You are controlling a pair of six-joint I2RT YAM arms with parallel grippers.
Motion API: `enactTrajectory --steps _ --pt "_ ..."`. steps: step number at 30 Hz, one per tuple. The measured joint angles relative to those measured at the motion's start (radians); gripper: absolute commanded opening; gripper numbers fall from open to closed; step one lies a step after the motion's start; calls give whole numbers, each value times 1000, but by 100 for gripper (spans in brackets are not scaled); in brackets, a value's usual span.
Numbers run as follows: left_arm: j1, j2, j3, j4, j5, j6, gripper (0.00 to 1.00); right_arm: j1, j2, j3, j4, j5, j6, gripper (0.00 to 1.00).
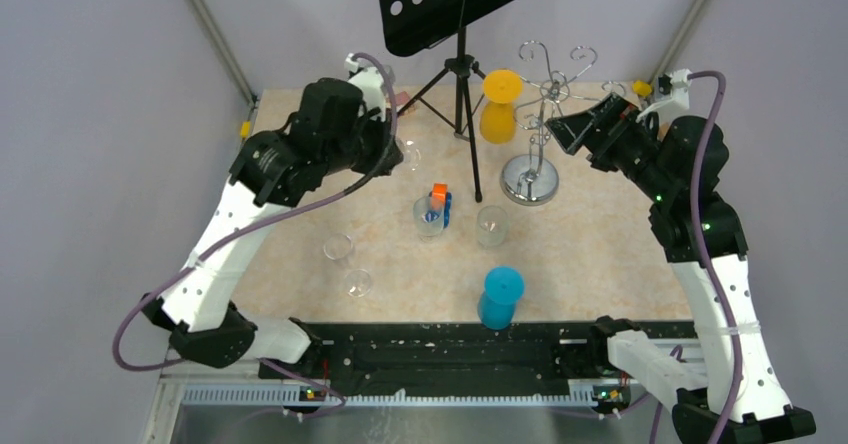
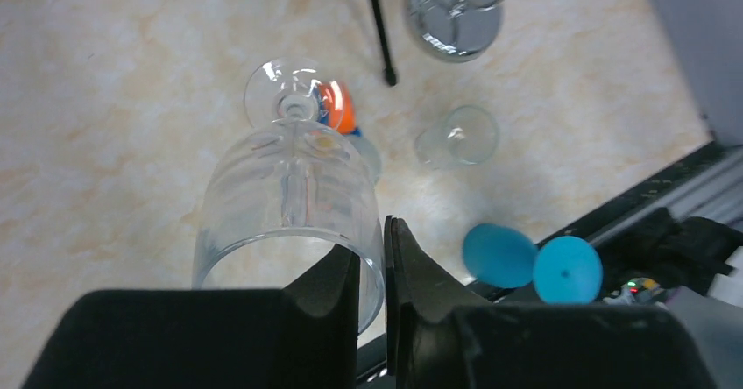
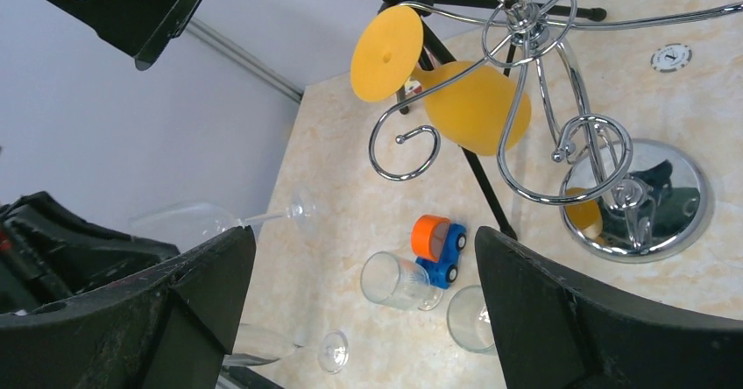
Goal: Place the wine glass upside down on the wine glass rack
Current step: Pick up the wine glass at the center of the board, then turn the wine glass upside down at the wine rack.
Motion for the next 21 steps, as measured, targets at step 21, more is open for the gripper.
enactTrajectory --steps 21 --pt "0 -185 -276 575 438 -80 0 0 26 -12 69 -107 63 99"
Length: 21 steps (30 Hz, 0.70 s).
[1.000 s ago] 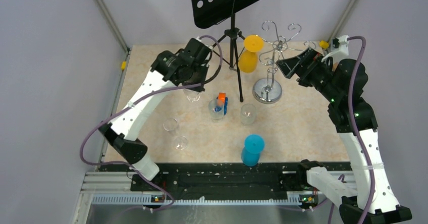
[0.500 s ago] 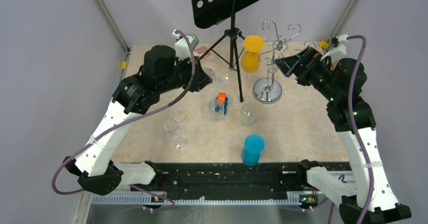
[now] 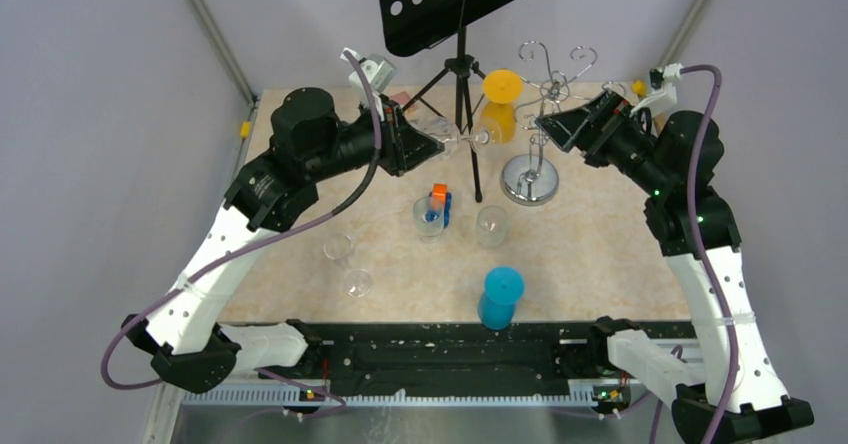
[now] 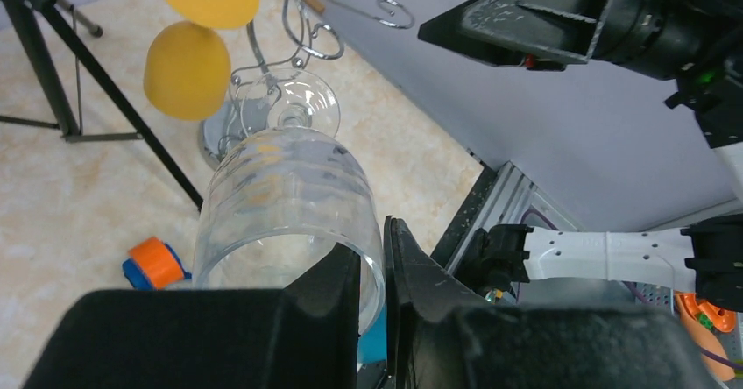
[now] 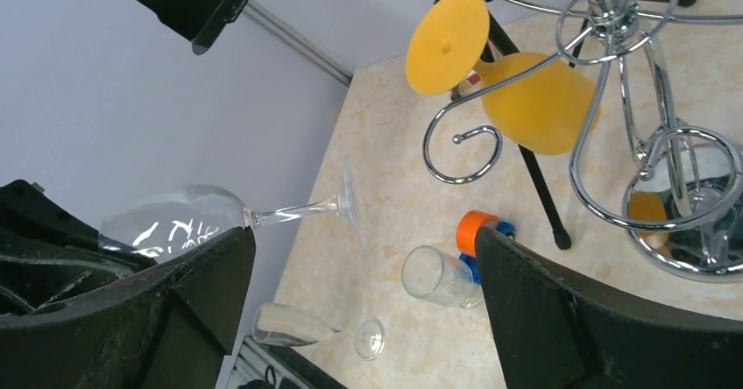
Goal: Place the wine glass upside down on the wine glass rack
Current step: Turn the wine glass upside down at the wine rack.
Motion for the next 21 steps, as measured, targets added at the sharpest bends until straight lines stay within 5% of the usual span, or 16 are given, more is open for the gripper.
enactTrajectory --steps 9,21 --pt "0 -32 -23 148 42 -28 0 0 32 0 72 -127 19 98" --pt "0 -26 -34 268 64 -91 0 0 135 37 77 -315 -10 80"
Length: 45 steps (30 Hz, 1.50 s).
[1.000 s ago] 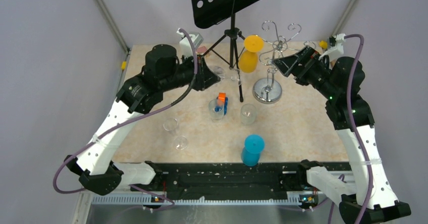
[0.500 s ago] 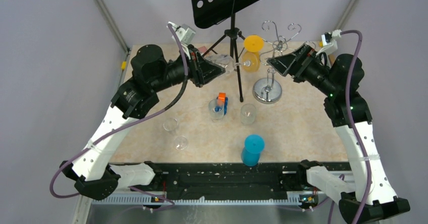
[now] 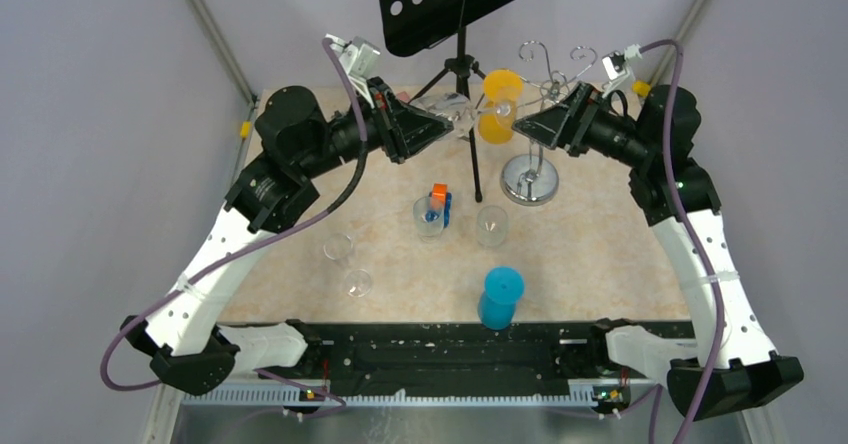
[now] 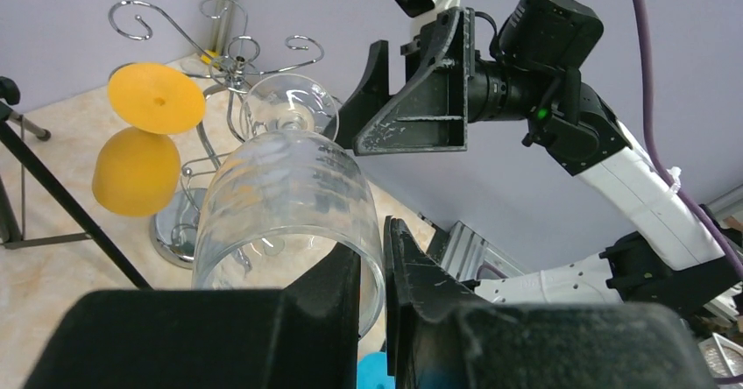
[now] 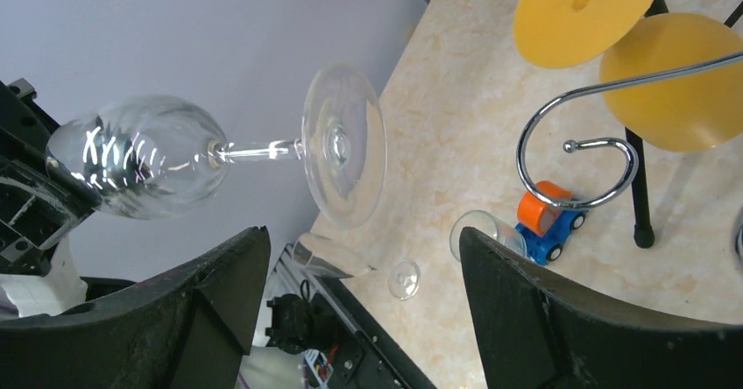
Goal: Place the wine glass upside down on the wine glass rack
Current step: Turn the wine glass upside down at the wine rack.
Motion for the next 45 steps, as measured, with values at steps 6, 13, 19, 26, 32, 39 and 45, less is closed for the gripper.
enactTrajectory --steps 6,13,19,26,32,39,45 --pt "0 16 -14 24 29 -39 0 -6 29 32 -23 -20 -40 68" --pt "0 25 -30 32 54 -64 0 -6 44 43 -21 -34 -52 52" --pt "0 25 -39 43 70 -81 0 -6 60 43 -21 -45 -51 31" --pt "0 36 -41 65 79 -98 0 -6 60 42 -15 -52 -44 9" --pt "0 40 -41 77 78 -103 0 -6 61 41 -23 -48 -69 0" --pt "0 44 -47 77 78 -106 31 -6 60 41 -41 -31 -92 0" --pt "0 41 -59 79 93 -111 78 -6 59 40 -60 2 -101 0"
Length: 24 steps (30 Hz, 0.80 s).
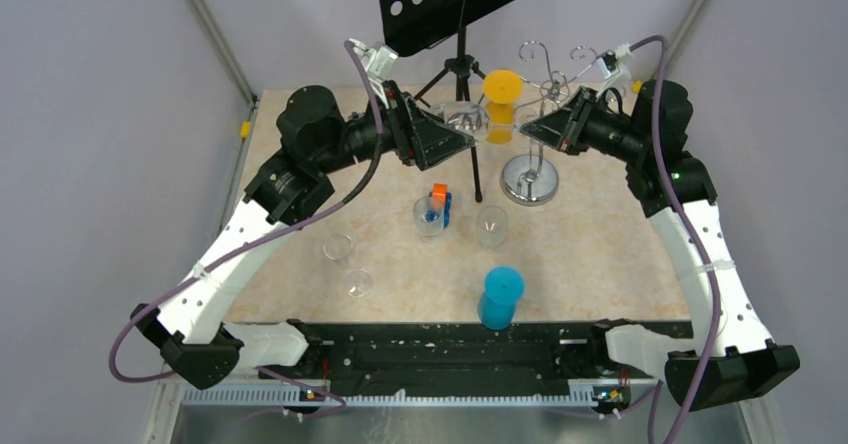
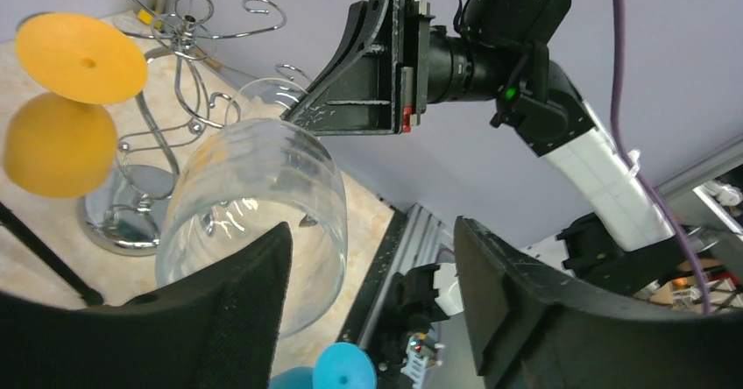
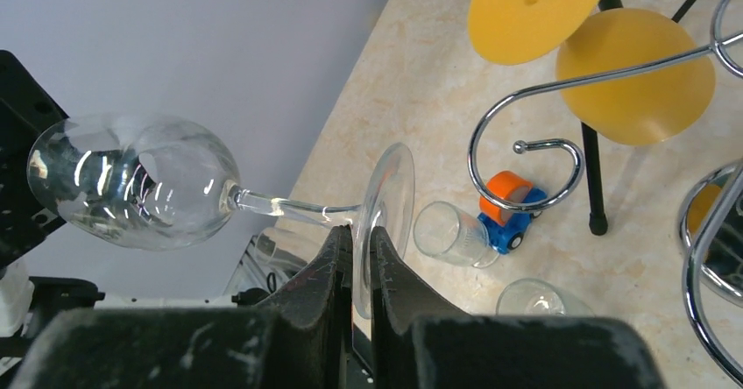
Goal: Place the wine glass upside down on the wine glass rack
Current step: Turn the wine glass upside down at the wine rack.
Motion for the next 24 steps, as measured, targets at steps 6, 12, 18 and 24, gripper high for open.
enactTrajectory --steps 6,12,18,24 --pt "0 -21 -4 -16 -11 5 87 0 -4 -6 -14 39 -4 0" --pt "0 -59 -20 -39 -44 24 88 0 -24 -7 -14 66 -7 0" --pt "0 -83 -20 -75 -77 45 88 0 -55 -7 -18 90 -29 0" --pt "0 -111 -21 -126 -121 66 88 0 -86 -7 -36 94 -110 0"
